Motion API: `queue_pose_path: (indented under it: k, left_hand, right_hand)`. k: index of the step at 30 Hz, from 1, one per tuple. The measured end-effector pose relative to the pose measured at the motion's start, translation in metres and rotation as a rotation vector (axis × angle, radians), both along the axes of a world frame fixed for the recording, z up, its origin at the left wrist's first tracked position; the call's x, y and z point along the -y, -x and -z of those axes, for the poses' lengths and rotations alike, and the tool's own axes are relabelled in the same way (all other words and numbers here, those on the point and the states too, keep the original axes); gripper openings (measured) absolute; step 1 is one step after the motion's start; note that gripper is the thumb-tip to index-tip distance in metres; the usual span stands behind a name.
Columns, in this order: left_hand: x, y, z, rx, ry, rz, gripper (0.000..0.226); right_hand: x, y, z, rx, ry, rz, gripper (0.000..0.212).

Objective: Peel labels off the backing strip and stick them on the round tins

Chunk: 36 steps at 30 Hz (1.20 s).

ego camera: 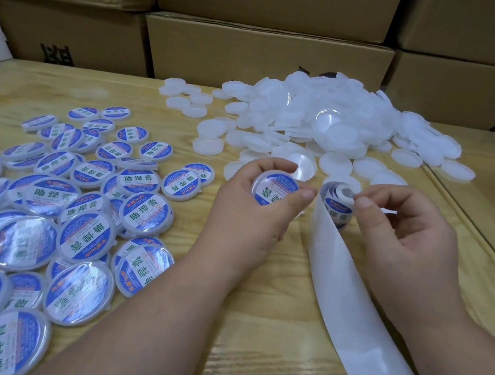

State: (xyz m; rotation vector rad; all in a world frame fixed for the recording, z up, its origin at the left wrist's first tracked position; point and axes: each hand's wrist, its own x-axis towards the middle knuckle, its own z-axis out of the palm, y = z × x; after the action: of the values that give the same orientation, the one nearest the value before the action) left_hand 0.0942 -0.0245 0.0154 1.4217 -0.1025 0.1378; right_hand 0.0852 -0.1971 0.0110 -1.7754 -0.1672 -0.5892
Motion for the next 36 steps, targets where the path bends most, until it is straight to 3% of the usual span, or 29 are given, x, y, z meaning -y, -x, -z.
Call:
queue_pose_path:
  k: [3, 8, 11, 14, 19, 22, 25, 31, 36]
  left_hand:
    - [0.000, 0.000, -0.001, -0.009, -0.020, -0.012, 0.008]
    - [0.000, 0.002, -0.001, -0.031, 0.009, -0.021, 0.043]
    - [0.001, 0.000, 0.000, -0.096, 0.045, -0.110, 0.052]
    - [0.001, -0.005, 0.003, -0.114, 0.179, -0.122, 0.038]
    - [-0.002, -0.014, 0.008, -0.077, 0.163, -0.167, 0.012]
    - [-0.006, -0.017, 0.007, -0.100, 0.222, -0.223, 0.018]
    - [-0.010, -0.017, 0.004, -0.165, 0.364, -0.242, 0.040]
    - [-0.019, -0.022, -0.004, -0.229, 0.761, -0.309, 0.011]
    - [-0.026, -0.023, -0.004, -0.214, 0.858, -0.373, 0.031]
  right_hand:
    - [0.000, -0.002, 0.001, -0.011, -0.027, 0.032, 0.016]
    - [0.000, -0.003, 0.002, -0.011, -0.043, 0.023, 0.017]
    - [0.000, -0.003, 0.002, -0.011, -0.058, 0.005, 0.016]
    - [0.002, -0.004, 0.003, -0.009, -0.056, -0.004, 0.020]
    - [0.004, -0.005, 0.006, -0.016, -0.030, 0.006, 0.024]
    - [0.004, -0.006, 0.006, -0.019, -0.029, 0.009, 0.025]
    - [0.003, -0.005, 0.007, -0.024, -0.038, 0.016, 0.024]
    - [0.001, -0.004, 0.005, -0.039, -0.069, 0.012, 0.026]
    - [0.000, -0.003, 0.004, -0.050, -0.061, 0.027, 0.025]
